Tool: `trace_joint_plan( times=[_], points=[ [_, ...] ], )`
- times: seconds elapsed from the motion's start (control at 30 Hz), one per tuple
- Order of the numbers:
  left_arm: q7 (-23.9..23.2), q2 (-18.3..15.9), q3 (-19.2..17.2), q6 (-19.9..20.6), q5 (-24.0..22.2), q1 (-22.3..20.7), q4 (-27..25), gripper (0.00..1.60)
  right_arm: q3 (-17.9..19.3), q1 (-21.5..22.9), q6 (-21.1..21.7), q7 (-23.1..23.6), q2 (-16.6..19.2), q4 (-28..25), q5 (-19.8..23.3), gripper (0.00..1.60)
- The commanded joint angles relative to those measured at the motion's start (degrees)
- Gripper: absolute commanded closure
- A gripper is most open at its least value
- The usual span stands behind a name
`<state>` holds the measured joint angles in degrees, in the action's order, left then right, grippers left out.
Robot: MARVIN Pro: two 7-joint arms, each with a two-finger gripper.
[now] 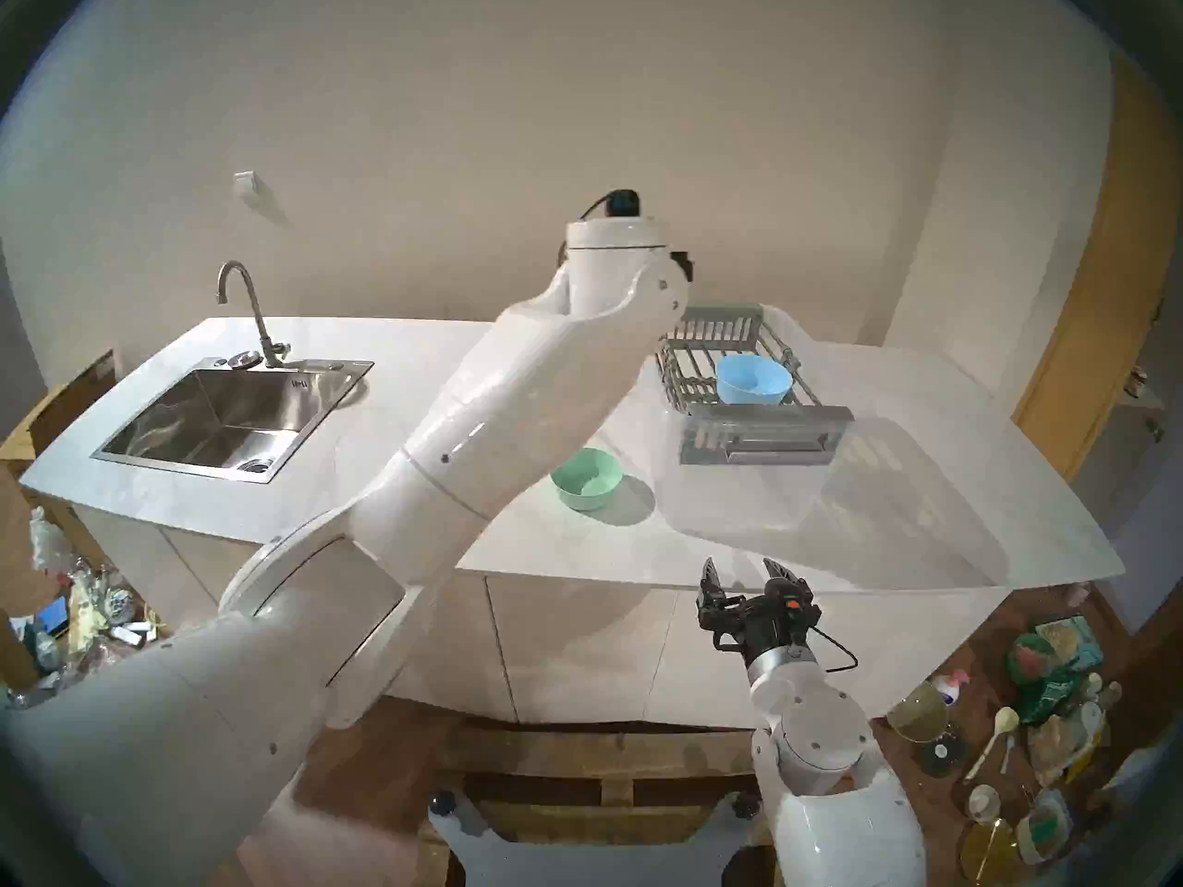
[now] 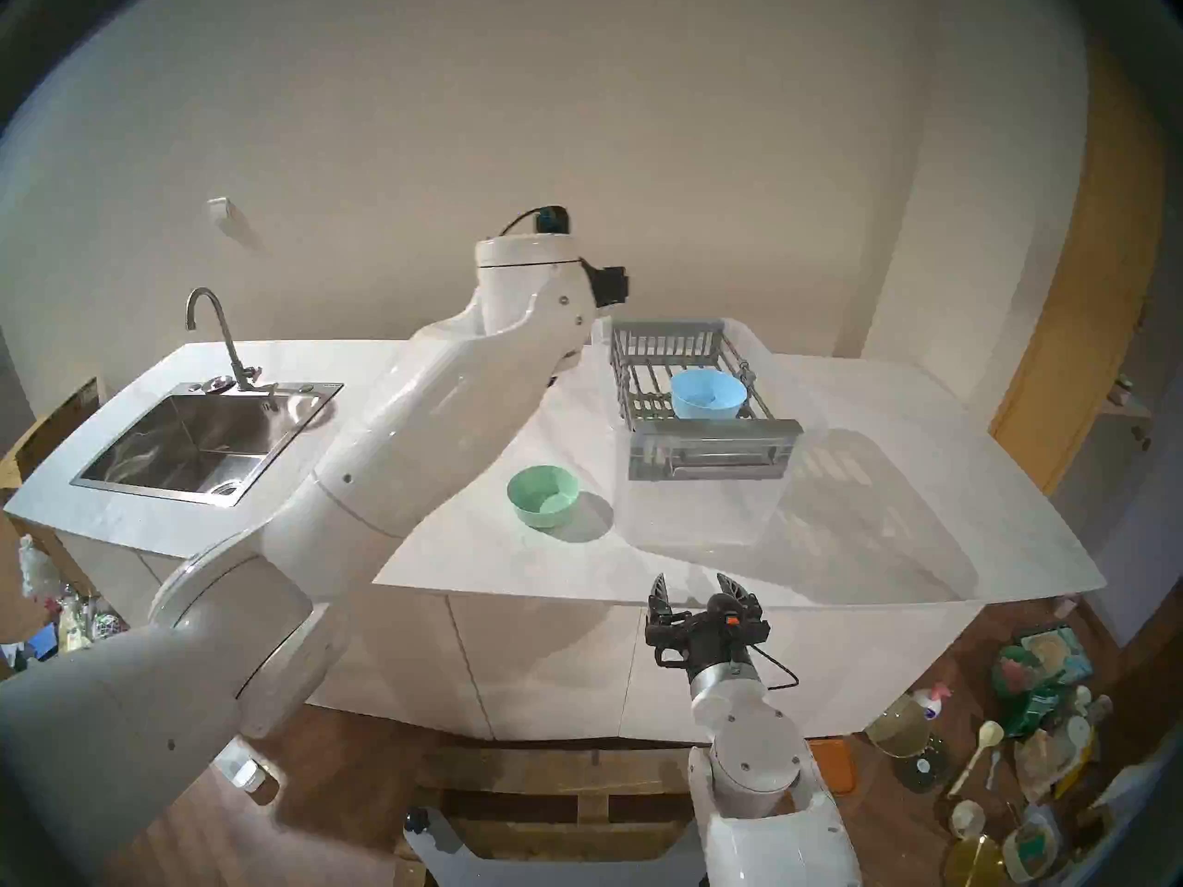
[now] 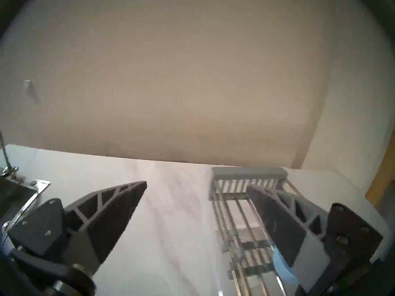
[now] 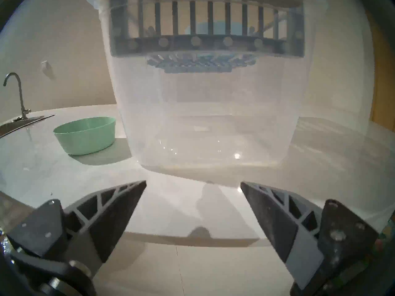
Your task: Place the plate or bowl neatly into the plate slot of the drying rack
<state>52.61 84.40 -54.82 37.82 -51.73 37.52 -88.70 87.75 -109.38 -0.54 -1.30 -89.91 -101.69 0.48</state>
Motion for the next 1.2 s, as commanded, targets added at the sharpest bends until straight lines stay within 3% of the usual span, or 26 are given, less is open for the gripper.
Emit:
trace_joint_plan(
  times=[0.0,0.13,0.2,0.23,0.47,0.6,0.63,0.7,0.87,0.93,0.97,1.07,1.17],
  points=[
    [3.5,-8.2,-4.9,2.5,2.3,4.6,-9.2,0.00,0.0,0.4,-0.4,0.0,0.0,-1.3,0.0,0.00],
    [6.3,-9.6,-9.0,4.7,4.0,9.2,-13.2,0.00,0.0,0.4,-0.4,0.0,0.0,-1.3,0.0,0.00],
    [7.2,-14.9,-10.1,5.9,2.8,13.1,-19.3,0.00,0.0,0.4,-0.4,0.0,0.0,-1.3,0.0,0.00],
    [8.2,-13.6,-12.0,7.0,3.5,13.5,-19.0,0.00,0.0,0.4,-0.4,0.0,0.0,-1.3,0.0,0.00],
    [10.5,-20.1,-16.8,10.0,3.8,20.0,-25.0,0.00,0.0,0.4,-0.4,0.0,0.0,-1.3,0.0,0.00],
    [9.5,-24.4,-18.2,10.5,4.1,24.0,-26.9,0.00,0.0,0.4,-0.4,0.0,0.0,-1.3,0.0,0.00],
    [8.1,-26.6,-19.7,9.2,4.5,29.1,-29.9,0.00,0.0,0.4,-0.4,0.0,0.0,-1.3,0.0,0.00],
    [8.9,-27.3,-18.5,9.6,3.4,27.1,-28.2,0.00,0.0,0.4,-0.4,0.0,0.0,-1.3,0.0,0.00],
    [8.9,-31.5,-18.4,7.3,2.9,31.8,-29.6,0.00,0.0,0.4,-0.4,0.0,0.0,-1.4,0.1,0.00],
    [9.1,-32.9,-18.9,5.6,2.7,33.9,-30.6,0.00,0.0,0.4,-0.4,0.0,0.0,-1.4,0.1,0.00],
    [9.0,-33.9,-20.3,3.8,3.3,36.9,-32.3,0.00,0.0,0.3,-0.3,0.0,0.0,-1.5,0.1,0.00],
    [10.2,-35.8,-20.4,1.9,2.6,37.4,-32.2,0.00,0.0,0.3,-0.3,0.0,0.0,-1.5,0.1,0.00],
    [12.2,-39.4,-22.8,-3.1,2.0,41.2,-33.3,0.00,0.0,0.3,-0.3,0.1,0.0,-1.5,0.1,0.00]
  ],
)
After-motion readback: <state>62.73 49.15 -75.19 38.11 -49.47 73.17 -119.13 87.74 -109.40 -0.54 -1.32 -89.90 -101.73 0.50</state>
